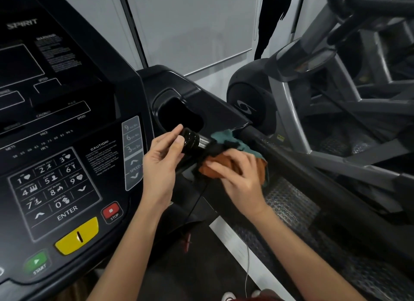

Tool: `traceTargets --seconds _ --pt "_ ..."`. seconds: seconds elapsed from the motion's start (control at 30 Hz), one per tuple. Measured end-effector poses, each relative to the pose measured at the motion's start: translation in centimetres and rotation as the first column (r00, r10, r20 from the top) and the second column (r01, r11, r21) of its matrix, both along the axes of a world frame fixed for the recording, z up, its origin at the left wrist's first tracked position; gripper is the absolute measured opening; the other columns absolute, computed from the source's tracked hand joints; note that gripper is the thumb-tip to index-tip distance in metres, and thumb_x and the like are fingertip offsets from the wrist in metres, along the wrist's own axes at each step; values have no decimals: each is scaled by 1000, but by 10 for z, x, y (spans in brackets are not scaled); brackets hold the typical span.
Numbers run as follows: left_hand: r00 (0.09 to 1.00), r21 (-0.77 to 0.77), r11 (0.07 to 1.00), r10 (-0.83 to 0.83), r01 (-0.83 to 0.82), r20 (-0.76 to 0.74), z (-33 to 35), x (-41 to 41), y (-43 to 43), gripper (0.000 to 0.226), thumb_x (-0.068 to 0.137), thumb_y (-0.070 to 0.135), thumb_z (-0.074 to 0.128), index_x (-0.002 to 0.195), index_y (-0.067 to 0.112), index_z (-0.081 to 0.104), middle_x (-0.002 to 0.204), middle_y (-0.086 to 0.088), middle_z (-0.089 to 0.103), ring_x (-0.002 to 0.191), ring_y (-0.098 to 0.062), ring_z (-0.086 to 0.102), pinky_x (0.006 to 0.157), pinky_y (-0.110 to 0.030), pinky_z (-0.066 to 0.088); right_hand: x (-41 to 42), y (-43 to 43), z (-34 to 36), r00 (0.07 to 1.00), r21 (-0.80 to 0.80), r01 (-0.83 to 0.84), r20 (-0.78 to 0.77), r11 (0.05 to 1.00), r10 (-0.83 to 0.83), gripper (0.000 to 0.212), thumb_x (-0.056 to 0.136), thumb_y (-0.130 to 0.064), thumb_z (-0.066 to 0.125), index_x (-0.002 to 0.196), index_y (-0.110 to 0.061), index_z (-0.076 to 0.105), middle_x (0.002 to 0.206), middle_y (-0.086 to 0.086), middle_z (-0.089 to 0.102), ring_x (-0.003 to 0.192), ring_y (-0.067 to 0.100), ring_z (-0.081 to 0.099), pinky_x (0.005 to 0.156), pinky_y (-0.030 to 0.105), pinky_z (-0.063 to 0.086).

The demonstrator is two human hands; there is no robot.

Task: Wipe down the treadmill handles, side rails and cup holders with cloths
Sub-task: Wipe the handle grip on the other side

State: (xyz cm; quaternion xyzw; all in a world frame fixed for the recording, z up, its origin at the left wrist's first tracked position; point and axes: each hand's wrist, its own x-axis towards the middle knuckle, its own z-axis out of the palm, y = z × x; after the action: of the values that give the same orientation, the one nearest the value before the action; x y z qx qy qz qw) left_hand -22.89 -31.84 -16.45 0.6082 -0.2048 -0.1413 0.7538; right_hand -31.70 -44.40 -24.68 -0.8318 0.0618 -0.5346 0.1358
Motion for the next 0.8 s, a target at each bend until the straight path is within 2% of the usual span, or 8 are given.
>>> traceTargets --seconds 0.1,0.27,0.33,0.47,0.57,0.63,0.73,0.8 --pt "1000 -2 1000 2 -2 0 0 -1 0 22 89 17 54 101 31 66 113 8 56 111 -9 58 92 -27 48 -21 -20 -12 997 129 -45 -49 991 52 36 80 4 51 101 -22 63 111 1 51 98 21 48 93 23 40" --pt "1000 -2 1000 2 -2 -4 0 -1 1 21 86 20 56 101 31 67 116 7 56 112 -10 58 92 -29 48 -14 -11 10 996 215 -54 -54 975 68 35 79 5 43 100 -5 70 106 9 65 95 22 52 93 20 42" --pt "1000 -2 1000 4 -4 -2 0 -1 0 21 83 24 58 101 32 67 115 9 57 111 -10 59 91 -28 47 -2 1 26 995 192 -70 -51 979 81 34 84 1 44 107 -5 68 109 11 66 97 20 51 91 23 43" --pt "1000 -5 1000 8 -8 4 -1 0 0 22 83 23 58 102 30 67 114 7 57 111 -13 58 94 -30 47 16 12 57 978 232 -143 -119 962 174 35 85 -6 46 115 -6 64 110 6 66 98 14 50 90 17 35" --pt "1000 0 1000 19 -19 2 -1 -1 -1 21 87 21 57 101 32 68 112 10 57 109 -10 59 91 -28 47 22 -1 71 908 417 -167 -288 893 304 28 88 -14 44 108 -9 64 100 -5 63 89 12 51 82 20 33" --pt "1000 3 1000 23 -23 -5 -1 -1 -1 23 90 16 55 101 32 67 112 10 57 107 -9 59 88 -26 47 23 -19 69 847 574 -128 -362 809 391 28 87 -19 43 102 -7 63 96 -4 64 91 16 56 87 28 39" --pt "1000 5 1000 11 -11 -12 1 -1 0 22 89 16 55 101 31 67 113 8 57 108 -8 59 88 -26 47 15 -40 58 802 656 -62 -416 752 429 22 92 -11 43 100 -9 64 97 8 69 97 28 60 91 42 44" --pt "1000 3 1000 5 -5 -17 1 -1 1 22 88 17 55 101 31 67 114 7 57 107 -8 59 88 -26 47 7 -43 52 804 613 -43 -448 789 392 24 93 -3 42 94 -18 60 89 -5 62 93 22 56 88 33 38"
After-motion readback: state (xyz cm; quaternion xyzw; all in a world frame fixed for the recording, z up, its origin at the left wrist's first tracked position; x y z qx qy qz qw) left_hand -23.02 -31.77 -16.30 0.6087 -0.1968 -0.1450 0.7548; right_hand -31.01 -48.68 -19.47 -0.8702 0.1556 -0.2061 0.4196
